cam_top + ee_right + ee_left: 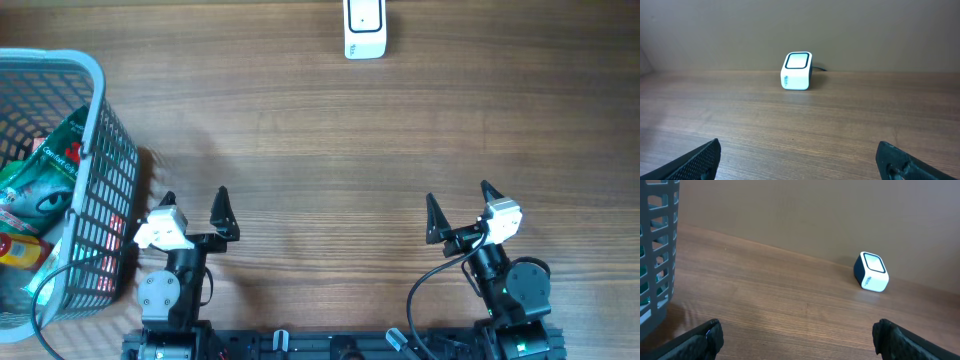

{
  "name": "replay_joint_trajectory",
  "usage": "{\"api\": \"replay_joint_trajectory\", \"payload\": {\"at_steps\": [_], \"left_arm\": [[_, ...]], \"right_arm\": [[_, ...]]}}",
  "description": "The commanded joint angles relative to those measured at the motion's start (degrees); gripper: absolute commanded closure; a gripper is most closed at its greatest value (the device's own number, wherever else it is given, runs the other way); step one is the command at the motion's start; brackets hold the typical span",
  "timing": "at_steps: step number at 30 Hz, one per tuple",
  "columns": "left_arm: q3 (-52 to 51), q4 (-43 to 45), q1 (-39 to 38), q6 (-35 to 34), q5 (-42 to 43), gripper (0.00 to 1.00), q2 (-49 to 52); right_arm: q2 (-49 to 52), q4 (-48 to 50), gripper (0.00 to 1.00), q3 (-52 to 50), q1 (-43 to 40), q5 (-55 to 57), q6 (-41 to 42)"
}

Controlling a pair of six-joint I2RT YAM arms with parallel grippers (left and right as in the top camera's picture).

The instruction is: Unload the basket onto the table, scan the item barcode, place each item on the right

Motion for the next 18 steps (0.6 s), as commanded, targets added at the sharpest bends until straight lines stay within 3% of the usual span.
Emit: {"api": "replay_joint_trajectory", "payload": {"at_steps": [1, 18], "left_arm": [[0.0, -0.4, 0.3, -0.9, -0.3, 0.0, 0.0], [0.0, -0.3, 0.3, -0.9, 3.0, 0.0, 0.0]], "right_arm": [[0.2, 0.2, 0.0, -0.1, 0.2, -0.8, 1.0], [0.2, 0.2, 0.0, -0.1, 0.2, -0.8, 1.0]]}}
